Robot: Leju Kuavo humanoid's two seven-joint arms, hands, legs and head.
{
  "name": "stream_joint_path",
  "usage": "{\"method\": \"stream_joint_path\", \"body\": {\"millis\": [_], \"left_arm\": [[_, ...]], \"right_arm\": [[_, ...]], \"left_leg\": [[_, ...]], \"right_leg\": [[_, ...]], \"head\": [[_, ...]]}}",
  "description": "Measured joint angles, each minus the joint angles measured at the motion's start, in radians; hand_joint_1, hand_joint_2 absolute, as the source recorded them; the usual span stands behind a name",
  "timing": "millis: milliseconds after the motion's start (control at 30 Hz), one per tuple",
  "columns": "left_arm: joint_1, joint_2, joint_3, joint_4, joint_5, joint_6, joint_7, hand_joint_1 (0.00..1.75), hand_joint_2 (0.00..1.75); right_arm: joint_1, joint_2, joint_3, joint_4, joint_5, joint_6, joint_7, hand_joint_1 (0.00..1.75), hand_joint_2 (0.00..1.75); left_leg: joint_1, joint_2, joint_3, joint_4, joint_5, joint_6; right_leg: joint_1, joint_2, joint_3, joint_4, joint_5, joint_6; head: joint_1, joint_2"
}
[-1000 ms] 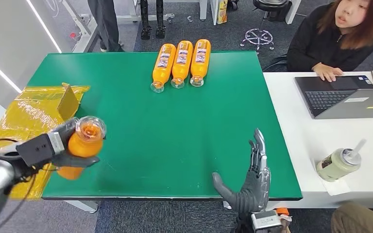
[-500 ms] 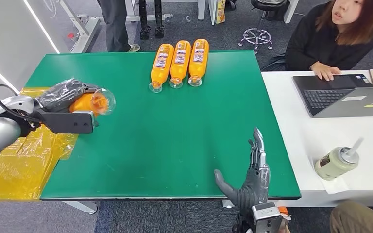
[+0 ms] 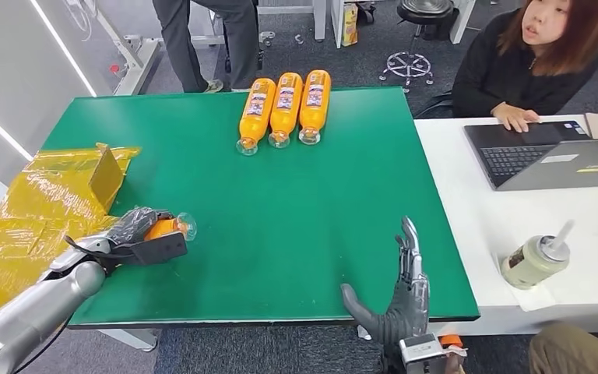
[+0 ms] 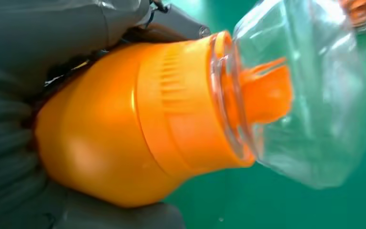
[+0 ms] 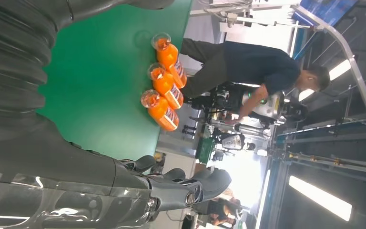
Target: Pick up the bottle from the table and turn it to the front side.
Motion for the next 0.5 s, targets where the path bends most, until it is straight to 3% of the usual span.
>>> {"method": "stream_joint_path", "body": {"millis": [100, 200, 267, 333, 400, 500], "left_arm": [[0.009, -0.009, 0.0, 0.039, -0.001, 0.013, 0.013, 1.62, 1.75], [0.019, -0.011, 0.0, 0.06, -0.001, 0.025, 0.016, 1.47, 1.75], [0.026, -0.01, 0.0, 0.067, -0.001, 0.032, 0.017, 1.01, 1.75], [0.035, -0.01, 0.0, 0.071, -0.002, 0.037, 0.018, 0.31, 1.75], [0.05, -0.011, 0.0, 0.073, -0.006, 0.038, 0.024, 0.0, 1.75], [0.076, -0.012, 0.003, 0.076, -0.009, 0.037, 0.036, 0.0, 1.75]], "right_arm": [[0.014, 0.0, -0.005, -0.004, 0.006, 0.012, 0.0, 0.0, 1.75], [0.017, 0.0, -0.01, -0.005, 0.008, 0.022, 0.0, 0.0, 1.75], [0.02, 0.0, -0.012, -0.006, 0.01, 0.025, 0.0, 0.0, 1.75], [0.027, 0.0, -0.014, -0.009, 0.016, 0.027, 0.0, 0.0, 1.75], [0.036, 0.001, -0.015, -0.011, 0.025, 0.03, 0.0, 0.0, 1.75], [0.05, 0.003, -0.017, -0.016, 0.038, 0.033, 0.0, 0.0, 1.75]], "left_leg": [[-0.001, 0.007, 0.015, -0.004, -0.004, -0.001], [-0.002, 0.013, 0.025, -0.01, -0.005, -0.002], [-0.003, 0.016, 0.03, -0.014, -0.006, -0.003], [-0.004, 0.016, 0.034, -0.017, -0.006, -0.003], [-0.004, 0.017, 0.037, -0.02, -0.006, -0.003], [-0.004, 0.02, 0.041, -0.023, -0.006, -0.003]], "right_leg": [[-0.001, 0.006, 0.01, 0.0, -0.002, -0.002], [-0.003, 0.013, 0.014, 0.0, -0.003, -0.006], [-0.004, 0.016, 0.016, 0.0, -0.005, -0.008], [-0.005, 0.017, 0.018, 0.0, -0.006, -0.011], [-0.005, 0.019, 0.018, 0.0, -0.007, -0.013], [-0.005, 0.023, 0.019, 0.0, -0.009, -0.016]], "head": [[0.0, 0.0], [0.0, 0.0], [0.0, 0.0], [0.0, 0.0], [0.0, 0.0], [-0.001, 0.0]]}}
